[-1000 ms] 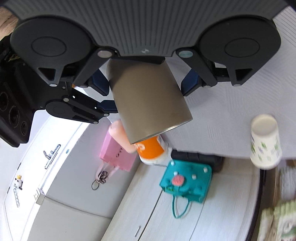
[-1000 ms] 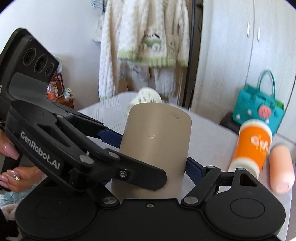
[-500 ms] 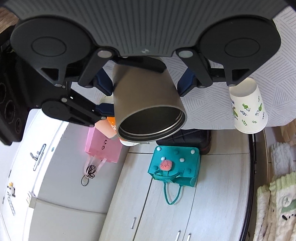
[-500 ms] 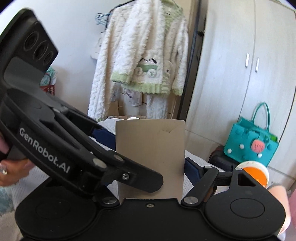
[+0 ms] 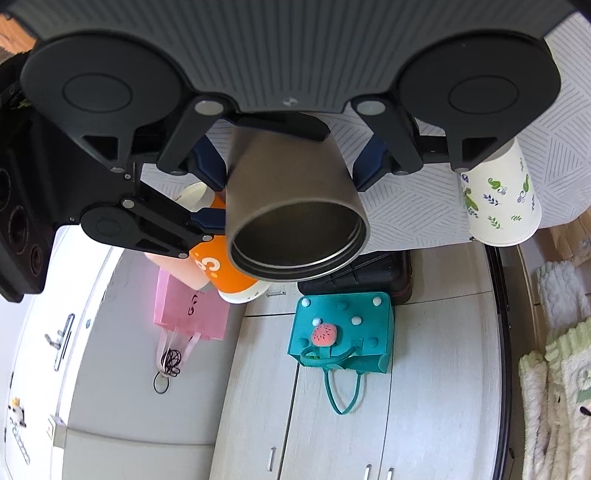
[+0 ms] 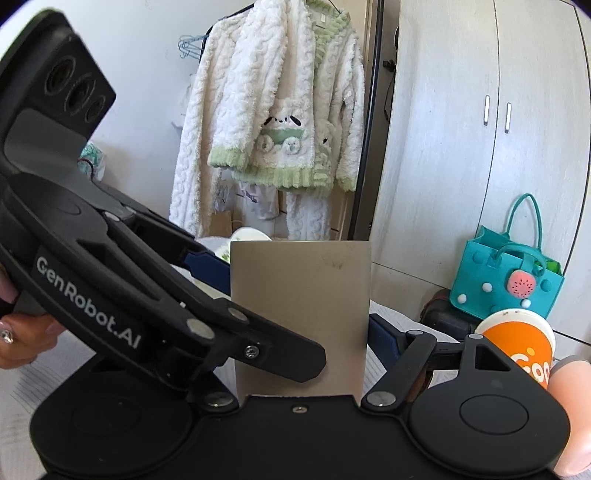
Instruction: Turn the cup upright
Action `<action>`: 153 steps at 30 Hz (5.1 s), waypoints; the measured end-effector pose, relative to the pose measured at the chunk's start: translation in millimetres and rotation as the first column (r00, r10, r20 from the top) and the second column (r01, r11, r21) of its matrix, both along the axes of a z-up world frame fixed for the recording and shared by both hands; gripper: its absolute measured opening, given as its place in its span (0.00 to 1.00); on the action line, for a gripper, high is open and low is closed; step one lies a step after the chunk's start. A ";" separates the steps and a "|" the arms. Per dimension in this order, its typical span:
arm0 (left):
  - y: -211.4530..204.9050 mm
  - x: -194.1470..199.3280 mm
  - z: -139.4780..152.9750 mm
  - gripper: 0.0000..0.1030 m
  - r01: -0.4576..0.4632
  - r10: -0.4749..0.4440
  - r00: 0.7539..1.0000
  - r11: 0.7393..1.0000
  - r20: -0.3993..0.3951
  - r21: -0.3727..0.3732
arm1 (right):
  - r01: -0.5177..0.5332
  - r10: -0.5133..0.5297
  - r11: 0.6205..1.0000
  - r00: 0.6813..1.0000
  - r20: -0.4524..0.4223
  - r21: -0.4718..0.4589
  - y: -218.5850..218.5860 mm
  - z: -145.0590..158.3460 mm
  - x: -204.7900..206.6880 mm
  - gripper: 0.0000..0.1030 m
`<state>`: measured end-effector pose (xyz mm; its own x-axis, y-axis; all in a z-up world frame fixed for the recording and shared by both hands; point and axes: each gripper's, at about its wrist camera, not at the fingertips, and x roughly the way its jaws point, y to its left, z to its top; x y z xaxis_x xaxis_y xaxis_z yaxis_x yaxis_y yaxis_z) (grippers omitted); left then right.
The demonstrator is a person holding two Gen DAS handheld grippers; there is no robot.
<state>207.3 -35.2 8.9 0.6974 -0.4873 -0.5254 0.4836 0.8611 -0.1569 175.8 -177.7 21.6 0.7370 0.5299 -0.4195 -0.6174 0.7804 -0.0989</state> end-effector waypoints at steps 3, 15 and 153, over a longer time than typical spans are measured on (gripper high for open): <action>-6.7 4.8 -2.9 0.71 0.006 -0.007 1.000 1.000 0.006 0.016 | 0.018 -0.018 1.000 0.999 -0.032 0.003 -3.0 -5.9 7.3 0.79; -5.0 -2.9 -8.8 0.76 0.020 -0.021 1.000 1.000 -0.007 -0.012 | 0.045 -0.046 0.999 0.998 -0.047 -0.029 -9.3 -9.2 3.5 0.81; 44.0 -213.7 -6.7 1.00 -0.489 0.466 0.865 0.866 0.185 0.105 | 0.691 -0.693 0.718 0.721 0.000 0.084 -33.1 12.8 -207.4 1.00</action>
<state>-6.5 8.8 2.2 0.9001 -0.0011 -0.4357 0.0143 0.9995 0.0271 -31.6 -210.8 34.4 0.9214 -0.1053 -0.3740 0.1001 0.9944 -0.0332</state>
